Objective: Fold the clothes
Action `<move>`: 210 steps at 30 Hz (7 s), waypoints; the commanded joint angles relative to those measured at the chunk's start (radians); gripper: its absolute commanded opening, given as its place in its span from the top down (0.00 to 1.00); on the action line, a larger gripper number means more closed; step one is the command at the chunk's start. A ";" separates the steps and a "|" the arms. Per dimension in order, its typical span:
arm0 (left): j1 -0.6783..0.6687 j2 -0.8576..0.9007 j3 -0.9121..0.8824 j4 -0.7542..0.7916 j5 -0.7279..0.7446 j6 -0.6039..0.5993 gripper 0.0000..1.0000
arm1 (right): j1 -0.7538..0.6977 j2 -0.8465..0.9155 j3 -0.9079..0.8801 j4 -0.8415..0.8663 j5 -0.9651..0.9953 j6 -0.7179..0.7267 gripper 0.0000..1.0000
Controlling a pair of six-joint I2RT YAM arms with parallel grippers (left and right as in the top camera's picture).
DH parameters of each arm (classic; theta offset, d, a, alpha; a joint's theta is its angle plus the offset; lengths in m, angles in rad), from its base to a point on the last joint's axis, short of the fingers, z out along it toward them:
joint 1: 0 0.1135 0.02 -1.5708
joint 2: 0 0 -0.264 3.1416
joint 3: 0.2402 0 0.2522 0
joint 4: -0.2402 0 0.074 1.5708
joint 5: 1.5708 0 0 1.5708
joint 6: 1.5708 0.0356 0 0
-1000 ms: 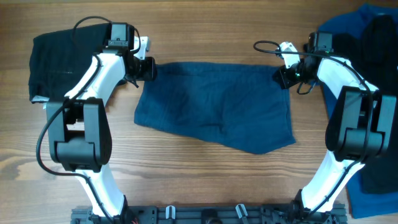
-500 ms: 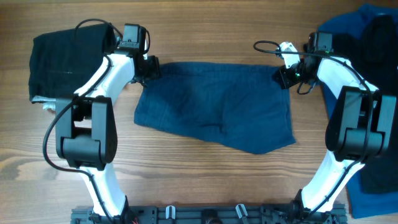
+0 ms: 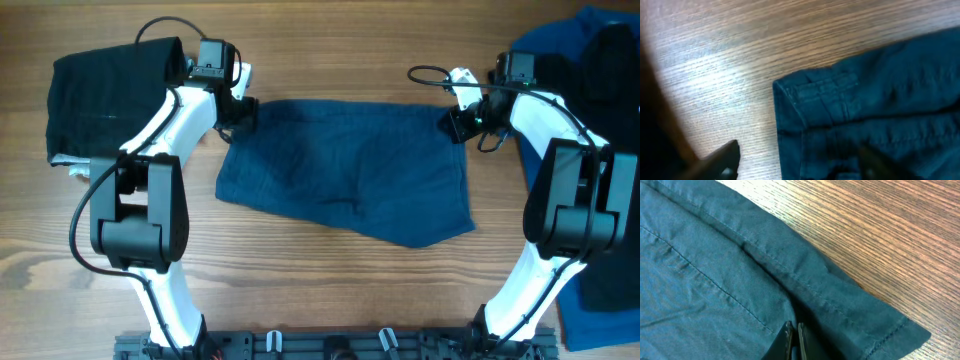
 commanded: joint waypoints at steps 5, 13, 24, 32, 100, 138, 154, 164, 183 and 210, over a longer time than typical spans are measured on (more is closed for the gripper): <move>0.000 -0.093 0.054 -0.090 0.280 0.527 0.01 | 0.007 0.021 0.014 -0.004 -0.026 0.014 0.95; 0.000 -0.064 0.051 -0.170 0.331 0.761 0.33 | 0.007 0.021 0.014 -0.005 -0.026 0.014 0.95; 0.003 -0.039 0.050 -0.138 0.331 0.751 0.40 | 0.007 0.021 0.014 0.001 -0.023 0.013 0.94; 0.003 0.047 0.050 -0.092 0.283 0.815 0.38 | 0.007 0.021 0.014 0.005 -0.023 0.011 0.94; -0.010 -0.026 -0.023 -0.128 0.282 0.052 0.96 | 0.065 -0.137 -0.178 -0.093 0.167 0.569 0.96; -0.011 0.255 -0.028 0.303 0.135 -0.032 0.96 | 0.092 0.043 -0.067 0.311 0.319 0.550 0.81; -0.011 0.255 -0.028 0.268 0.135 -0.032 0.92 | 0.050 -0.067 0.107 -0.066 0.268 0.425 0.48; -0.011 0.254 -0.028 0.264 0.135 -0.032 0.91 | 0.045 0.040 0.107 -0.140 0.055 0.343 0.45; -0.011 0.068 -0.026 0.200 0.135 -0.032 0.96 | 0.046 -0.093 0.135 -0.296 0.056 0.358 0.95; -0.011 0.170 -0.027 0.143 0.090 -0.035 0.96 | 0.054 0.129 -0.056 0.061 0.147 0.461 0.96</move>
